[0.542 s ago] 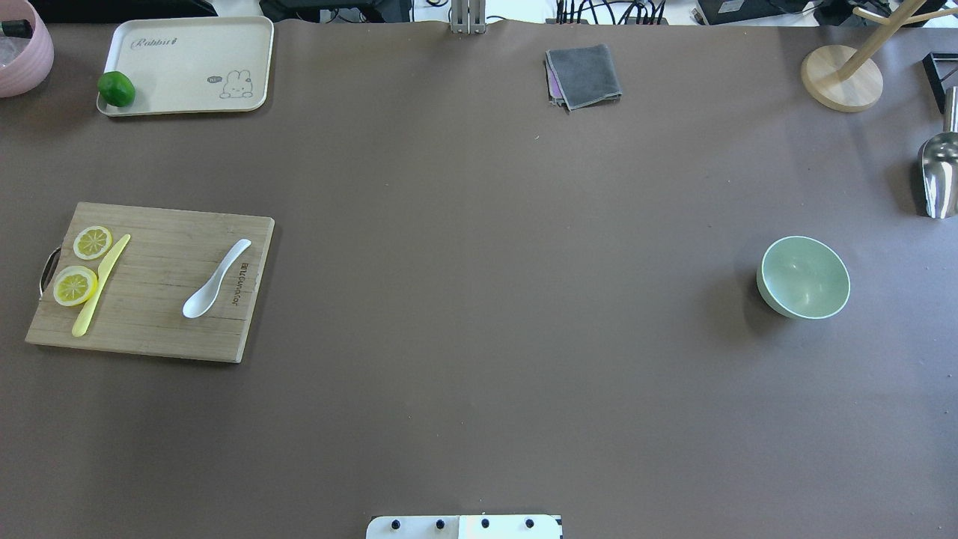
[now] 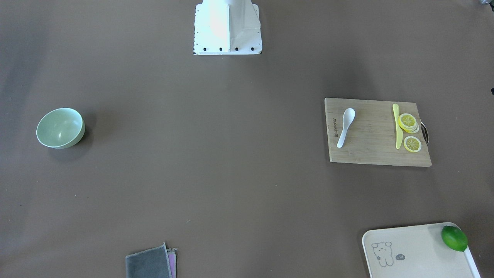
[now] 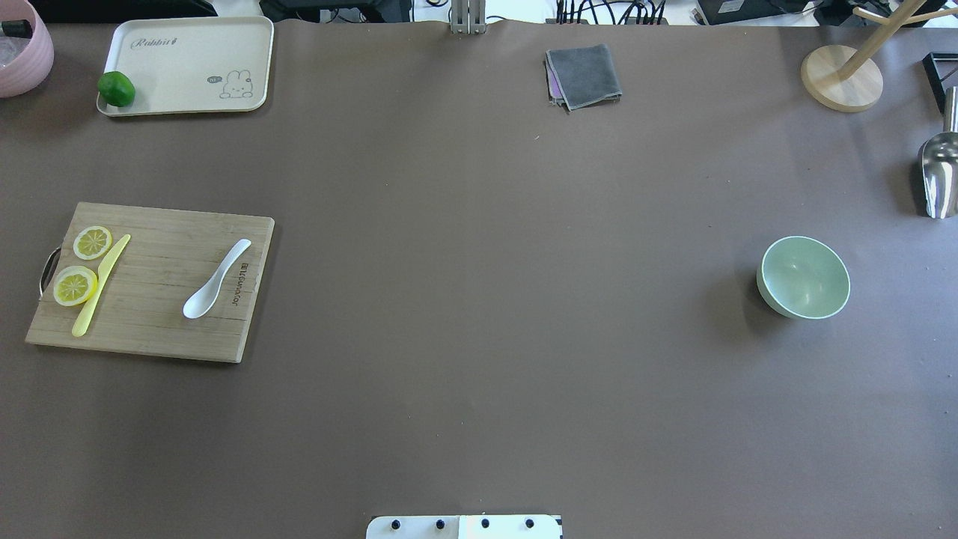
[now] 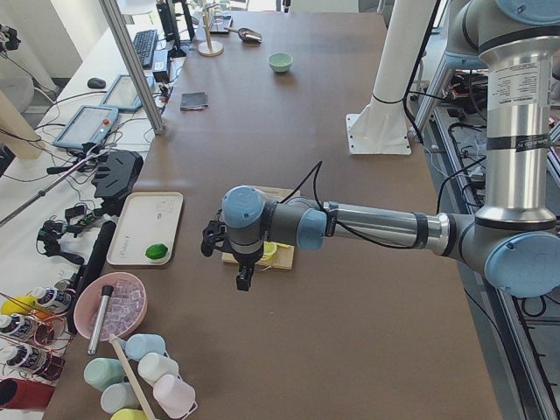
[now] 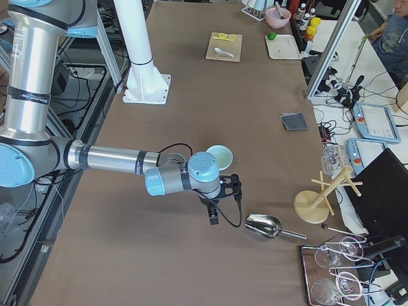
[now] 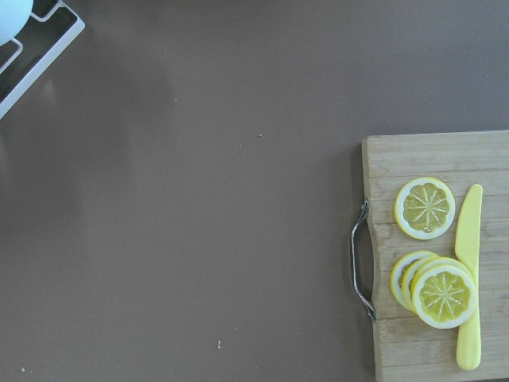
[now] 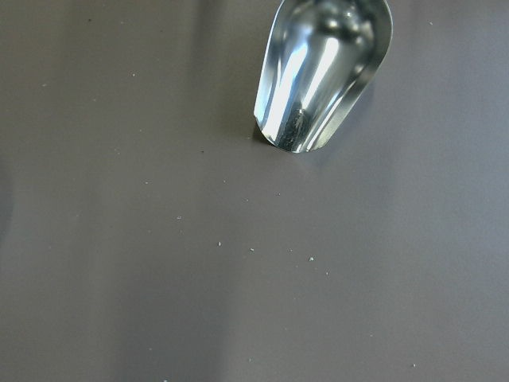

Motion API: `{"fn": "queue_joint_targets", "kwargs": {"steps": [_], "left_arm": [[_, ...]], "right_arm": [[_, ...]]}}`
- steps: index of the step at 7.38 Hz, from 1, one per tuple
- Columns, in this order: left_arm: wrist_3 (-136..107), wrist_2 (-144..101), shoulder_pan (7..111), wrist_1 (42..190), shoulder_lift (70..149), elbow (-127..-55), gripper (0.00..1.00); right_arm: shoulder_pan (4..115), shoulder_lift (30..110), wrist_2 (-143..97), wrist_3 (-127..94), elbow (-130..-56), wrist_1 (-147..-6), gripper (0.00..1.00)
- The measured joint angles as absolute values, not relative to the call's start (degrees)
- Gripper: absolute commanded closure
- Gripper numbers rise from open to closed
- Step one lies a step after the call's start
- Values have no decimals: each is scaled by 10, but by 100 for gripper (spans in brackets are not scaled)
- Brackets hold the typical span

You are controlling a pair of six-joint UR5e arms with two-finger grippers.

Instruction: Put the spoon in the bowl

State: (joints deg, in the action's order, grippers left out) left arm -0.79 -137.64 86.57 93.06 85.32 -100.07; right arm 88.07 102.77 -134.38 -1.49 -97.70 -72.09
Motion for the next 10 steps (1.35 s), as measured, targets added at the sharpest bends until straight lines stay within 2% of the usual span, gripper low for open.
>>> {"fn": "queue_joint_targets", "kwargs": {"steps": [10], "left_arm": [[-12,-1382,867,951,851,-1009,2]], "right_arm": [[877,1019,-1358,-7,-981,-721,0]]}}
